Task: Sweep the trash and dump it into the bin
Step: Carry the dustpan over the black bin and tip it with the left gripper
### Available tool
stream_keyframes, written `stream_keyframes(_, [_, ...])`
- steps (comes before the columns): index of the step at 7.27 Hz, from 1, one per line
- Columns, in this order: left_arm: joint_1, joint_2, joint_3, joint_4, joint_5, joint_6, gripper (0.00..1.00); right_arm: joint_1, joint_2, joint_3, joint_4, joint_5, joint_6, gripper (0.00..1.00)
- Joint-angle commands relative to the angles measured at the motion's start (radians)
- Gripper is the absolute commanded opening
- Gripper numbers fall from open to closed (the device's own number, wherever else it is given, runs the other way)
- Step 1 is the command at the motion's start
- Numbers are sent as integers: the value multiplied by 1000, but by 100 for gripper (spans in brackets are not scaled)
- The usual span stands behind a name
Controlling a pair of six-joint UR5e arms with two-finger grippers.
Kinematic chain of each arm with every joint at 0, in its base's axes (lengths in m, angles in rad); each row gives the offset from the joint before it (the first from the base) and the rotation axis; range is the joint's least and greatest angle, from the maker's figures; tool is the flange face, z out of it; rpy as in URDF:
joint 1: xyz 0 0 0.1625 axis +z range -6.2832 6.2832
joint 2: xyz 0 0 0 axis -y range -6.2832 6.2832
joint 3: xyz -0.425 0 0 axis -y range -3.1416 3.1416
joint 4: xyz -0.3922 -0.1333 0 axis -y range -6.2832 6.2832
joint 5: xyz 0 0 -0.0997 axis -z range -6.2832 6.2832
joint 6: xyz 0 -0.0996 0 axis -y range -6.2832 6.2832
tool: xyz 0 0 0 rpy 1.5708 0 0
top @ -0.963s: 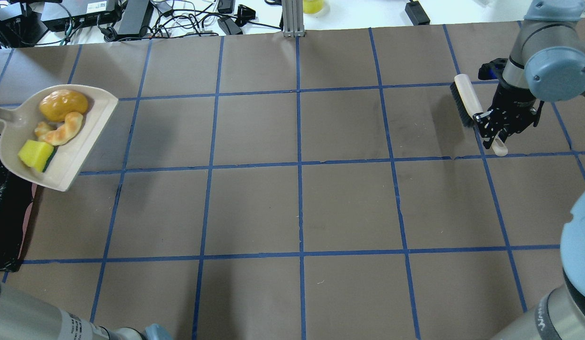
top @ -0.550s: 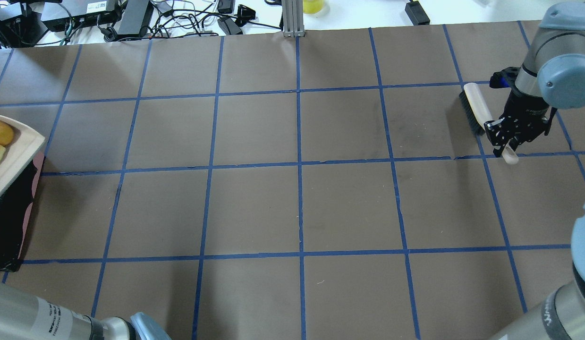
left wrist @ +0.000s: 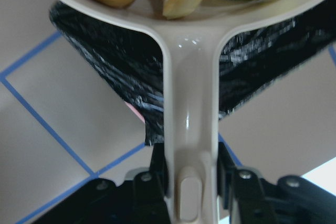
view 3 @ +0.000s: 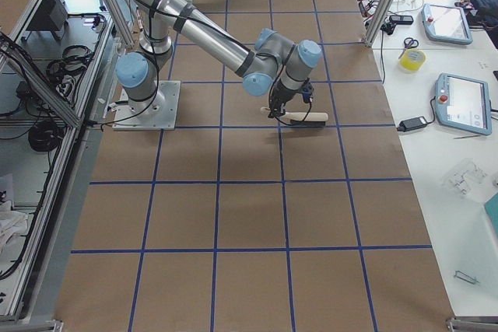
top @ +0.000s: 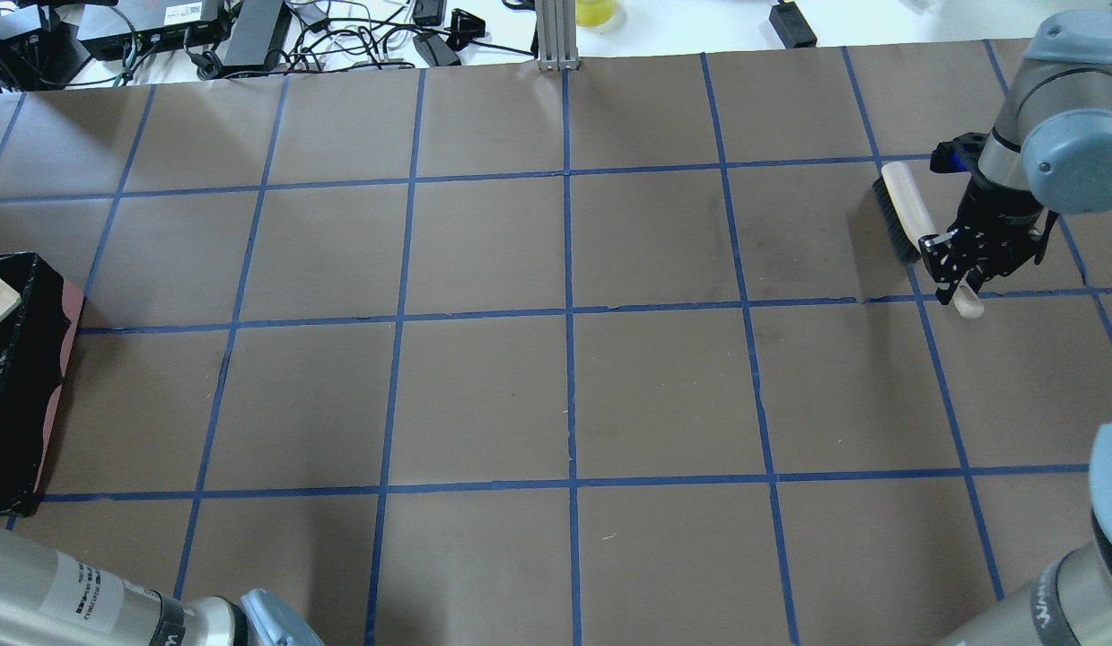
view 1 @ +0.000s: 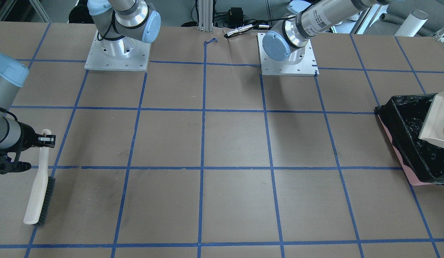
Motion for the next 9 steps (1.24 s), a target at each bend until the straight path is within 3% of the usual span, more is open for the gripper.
stream_keyframes(1, [8,-23,16,33,-23,82,2,2,6,2,-31,0,0,0])
stream_keyframes(6, [-3,14,-32,102,-48,290,2,14,18,4,-56,5,8,0])
stream_keyframes(7, [-3,35,-85,218,-63,298,2,14,20,4,-56,3,6,0])
stream_keyframes(9, [-4,134,-304,435,-69,295,2,14,30,4,-56,2,6,4])
